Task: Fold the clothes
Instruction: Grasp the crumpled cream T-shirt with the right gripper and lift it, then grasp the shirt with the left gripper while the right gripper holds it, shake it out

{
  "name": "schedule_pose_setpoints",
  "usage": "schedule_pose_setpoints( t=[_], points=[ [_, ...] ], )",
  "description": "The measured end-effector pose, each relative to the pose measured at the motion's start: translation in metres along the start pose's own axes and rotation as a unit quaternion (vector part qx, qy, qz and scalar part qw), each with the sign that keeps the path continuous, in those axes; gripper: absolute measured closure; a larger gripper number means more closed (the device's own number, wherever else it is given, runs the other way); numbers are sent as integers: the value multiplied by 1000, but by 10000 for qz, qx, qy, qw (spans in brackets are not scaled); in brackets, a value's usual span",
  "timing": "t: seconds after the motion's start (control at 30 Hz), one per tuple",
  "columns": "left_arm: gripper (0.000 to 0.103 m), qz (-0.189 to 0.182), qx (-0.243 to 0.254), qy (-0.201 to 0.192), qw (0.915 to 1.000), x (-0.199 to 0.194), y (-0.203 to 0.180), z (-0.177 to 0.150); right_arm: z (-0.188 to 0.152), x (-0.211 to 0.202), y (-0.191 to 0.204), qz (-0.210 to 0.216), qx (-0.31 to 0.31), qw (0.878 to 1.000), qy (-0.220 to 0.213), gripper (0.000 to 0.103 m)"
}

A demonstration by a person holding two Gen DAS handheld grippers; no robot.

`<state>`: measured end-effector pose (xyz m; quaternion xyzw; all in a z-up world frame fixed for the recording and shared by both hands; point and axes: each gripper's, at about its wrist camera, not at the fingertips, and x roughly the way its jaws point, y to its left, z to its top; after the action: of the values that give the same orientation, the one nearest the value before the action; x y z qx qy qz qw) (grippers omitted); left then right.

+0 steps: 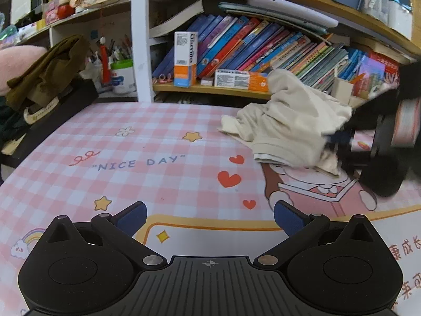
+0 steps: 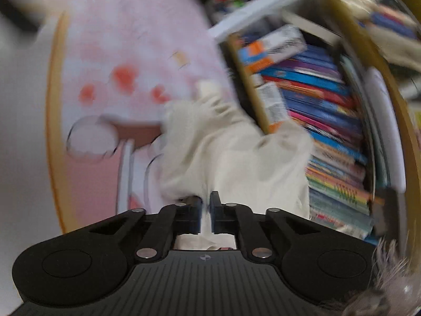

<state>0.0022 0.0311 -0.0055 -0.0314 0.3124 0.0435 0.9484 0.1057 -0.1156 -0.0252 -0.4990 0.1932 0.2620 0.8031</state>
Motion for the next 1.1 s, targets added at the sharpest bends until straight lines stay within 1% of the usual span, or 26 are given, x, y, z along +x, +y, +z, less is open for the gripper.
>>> schedule_pose_setpoints(
  t=[0.07,0.1,0.17,0.23,0.33,0.43,0.5,0.6,0.63,0.7,0.77,0.83,0.87,0.9,0.97,1.0,1.03,1.1],
  points=[
    [0,-79,73,-94,9999,0,-3,1,7,-21,-20,36,501,9984,-255,99],
    [0,-108,130,-146,9998,-1,-6,1,12,-34,-28,0,649,9971,-403,99],
    [0,-193,296,-225,9991,1,-11,2,19,-58,-40,-137,791,9946,-654,99],
    [0,-285,423,-207,9985,5,-17,3,25,-79,-50,-302,904,9919,-840,100],
    [0,-456,441,-192,9978,9,-21,3,27,-103,-58,-522,1000,9889,-971,100],
    [0,-588,420,-290,9970,9,-26,2,29,-122,-60,-620,1075,9866,-1063,100],
    [0,-834,346,-328,9954,9,-31,2,31,-133,-59,-611,986,9870,-1116,100],
    [0,-1201,517,-428,9905,7,-47,2,40,-142,-60,-557,891,9870,-1213,100],
    [0,-1269,605,-469,9890,6,-53,2,45,-146,-62,-543,914,9862,-1273,100],
    [0,-1370,795,-554,9858,7,-66,2,56,-156,-69,-532,1004,9831,-1432,100],
    [0,-1413,874,-583,9844,9,-76,5,67,-166,-80,-548,1117,9788,-1626,100],
    [0,-1394,978,-589,9836,14,-86,9,78,-178,-89,-623,1134,9750,-1804,100],
    [1,-1298,1051,-627,9840,16,-89,12,82,-183,-94,-681,1126,9735,-1873,100],
    [6,-1169,1078,-699,9848,17,-90,14,86,-188,-99,-765,1110,9721,-1921,100],
    [29,-1014,939,-751,9876,18,-80,18,86,-194,-108,-1032,1058,9705,-1904,100],
    [59,-984,812,-716,9892,20,-72,21,83,-196,-112,-1145,1084,9700,-1852,100],
    [85,-969,634,-628,9913,23,-62,24,79,-197,-117,-1255,1148,9694,-1768,100],
    [102,-896,160,-553,9943,25,-38,30,68,-199,-129,-1439,1310,9683,-1567,100]
  ],
)
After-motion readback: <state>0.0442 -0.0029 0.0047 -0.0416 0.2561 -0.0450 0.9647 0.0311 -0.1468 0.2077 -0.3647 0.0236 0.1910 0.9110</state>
